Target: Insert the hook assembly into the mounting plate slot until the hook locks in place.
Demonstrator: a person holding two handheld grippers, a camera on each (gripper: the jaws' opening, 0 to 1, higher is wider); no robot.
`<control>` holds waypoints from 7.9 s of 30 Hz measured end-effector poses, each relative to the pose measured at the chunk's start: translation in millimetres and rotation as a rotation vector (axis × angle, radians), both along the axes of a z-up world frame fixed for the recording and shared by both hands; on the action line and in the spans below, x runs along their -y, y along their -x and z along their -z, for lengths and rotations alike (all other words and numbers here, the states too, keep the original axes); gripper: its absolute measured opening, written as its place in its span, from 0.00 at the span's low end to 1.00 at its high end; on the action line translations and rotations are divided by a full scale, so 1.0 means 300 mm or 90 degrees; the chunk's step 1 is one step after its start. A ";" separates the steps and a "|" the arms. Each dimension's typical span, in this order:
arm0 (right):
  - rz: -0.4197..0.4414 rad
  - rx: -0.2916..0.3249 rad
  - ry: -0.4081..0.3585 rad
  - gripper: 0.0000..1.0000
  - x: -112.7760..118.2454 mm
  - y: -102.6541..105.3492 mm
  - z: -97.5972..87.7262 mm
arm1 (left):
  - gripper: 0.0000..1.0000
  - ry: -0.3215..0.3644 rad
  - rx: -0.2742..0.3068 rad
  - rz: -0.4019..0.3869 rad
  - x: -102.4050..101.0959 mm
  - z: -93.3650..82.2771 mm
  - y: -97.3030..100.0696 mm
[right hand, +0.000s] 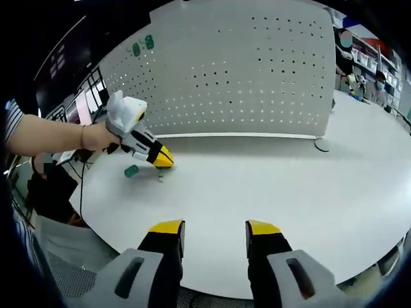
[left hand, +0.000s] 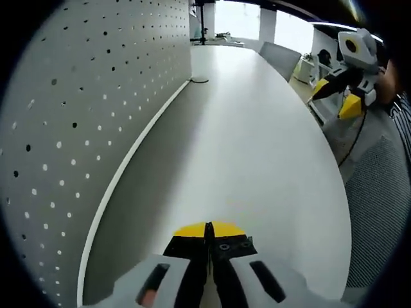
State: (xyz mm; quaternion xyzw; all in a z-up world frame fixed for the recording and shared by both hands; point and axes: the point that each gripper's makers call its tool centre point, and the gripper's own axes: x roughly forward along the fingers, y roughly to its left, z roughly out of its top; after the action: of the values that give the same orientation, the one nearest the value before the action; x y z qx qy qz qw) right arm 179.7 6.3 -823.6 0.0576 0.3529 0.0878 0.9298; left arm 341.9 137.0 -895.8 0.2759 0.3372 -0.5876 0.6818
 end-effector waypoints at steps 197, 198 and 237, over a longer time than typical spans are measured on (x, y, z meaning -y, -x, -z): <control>-0.269 0.324 0.071 0.00 -0.684 -0.174 -0.487 | 0.88 0.491 -0.016 -0.573 -0.371 -0.542 0.513; -0.269 0.325 0.072 0.00 -0.685 -0.175 -0.488 | 0.90 0.489 -0.014 -0.573 -0.372 -0.539 0.514; -0.135 0.408 0.116 0.00 -0.602 -0.498 -0.611 | 1.00 0.469 -0.015 -0.560 -0.376 -0.507 0.537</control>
State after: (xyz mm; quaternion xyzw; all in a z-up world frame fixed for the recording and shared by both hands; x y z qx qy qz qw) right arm 329.2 186.9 -640.4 -0.0935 0.0536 0.1658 0.9803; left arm 180.7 250.0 -743.9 -0.1530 0.2007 -0.3304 0.9095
